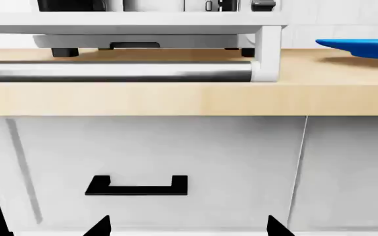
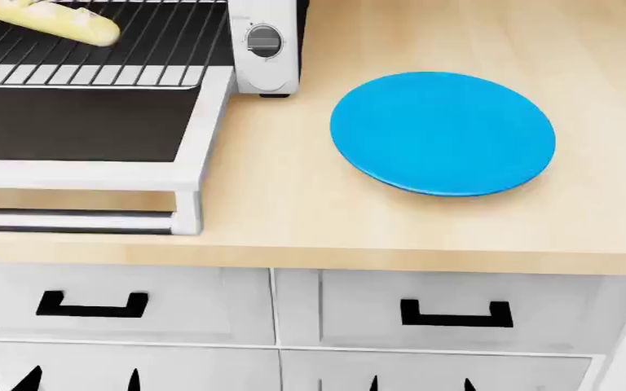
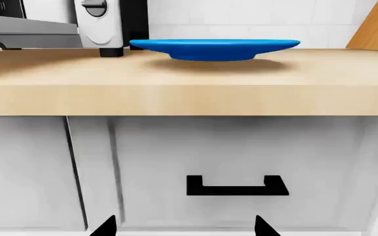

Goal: Pick the baguette from the rack and place it on the plate on the counter.

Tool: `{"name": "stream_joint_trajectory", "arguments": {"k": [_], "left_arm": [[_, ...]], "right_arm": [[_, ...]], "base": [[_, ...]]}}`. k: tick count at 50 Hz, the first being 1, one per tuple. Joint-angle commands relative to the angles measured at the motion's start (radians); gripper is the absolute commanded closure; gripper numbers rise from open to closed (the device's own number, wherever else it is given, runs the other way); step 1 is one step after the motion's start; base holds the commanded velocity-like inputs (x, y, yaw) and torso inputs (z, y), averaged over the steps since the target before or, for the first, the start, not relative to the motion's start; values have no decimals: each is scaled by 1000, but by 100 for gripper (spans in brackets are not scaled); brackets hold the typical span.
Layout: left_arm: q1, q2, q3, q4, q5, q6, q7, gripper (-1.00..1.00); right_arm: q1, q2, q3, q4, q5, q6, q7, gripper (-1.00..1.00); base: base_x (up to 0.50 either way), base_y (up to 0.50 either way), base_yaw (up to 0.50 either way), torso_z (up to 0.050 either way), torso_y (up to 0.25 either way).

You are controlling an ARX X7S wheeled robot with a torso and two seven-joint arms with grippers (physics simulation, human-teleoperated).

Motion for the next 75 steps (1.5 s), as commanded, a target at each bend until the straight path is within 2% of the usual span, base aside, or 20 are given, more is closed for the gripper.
{"name": "stream_joint_trajectory", "arguments": {"k": [1,15,16,17,18,29,30,31,32,43,50,60,75], "left_arm": [[0,-10,0,0,-10,0,-11,-100],[10,-49,76,20,14,-12,-87,-100],[15,-50,75,25,-6,21,-79,-100],[13,-53,78,34,5,-18,-90,-100],[24,-69,98,45,34,39,-89,-100],[48,-125,77,421,-5,-250,-78,-100],[-1,-160,72,571,3,-400,-56,-100],[-17,-166,78,666,9,-513,-53,-100],[-23,-168,77,681,8,-531,-53,-100],[-60,-188,77,747,-2,-620,-48,-100],[-120,-213,71,823,-1,-738,-40,-100],[-159,-232,57,869,-6,-809,-37,-100],[-210,-243,58,891,-8,-859,-43,-100]], "right_arm": [[0,9,0,0,9,0,13,-100],[-5,53,-55,14,62,-19,49,-100],[-7,55,-57,9,62,-18,52,-100],[-8,57,-59,3,64,-16,55,-100],[-10,59,-60,-9,64,-9,58,-100],[-16,102,-63,-202,67,134,88,-100],[-19,130,-48,-352,54,251,102,-100],[-17,134,-47,-378,53,273,105,-100],[-16,136,-50,-388,52,282,106,-100],[-9,158,-50,-462,64,350,113,-100],[44,206,-72,-611,15,540,126,-100],[158,276,-150,-760,-82,777,132,-100],[187,270,-151,-784,-60,810,122,-100]], "base": [[0,0,0,0,0],[0,0,0,0,0],[0,0,0,0,0],[0,0,0,0,0],[0,0,0,32,0],[0,0,0,50,25],[0,0,0,50,25],[0,0,0,50,23],[0,0,0,50,23],[0,0,0,50,25],[0,0,0,50,25],[0,50,0,50,24],[0,500,0,50,25]]}}
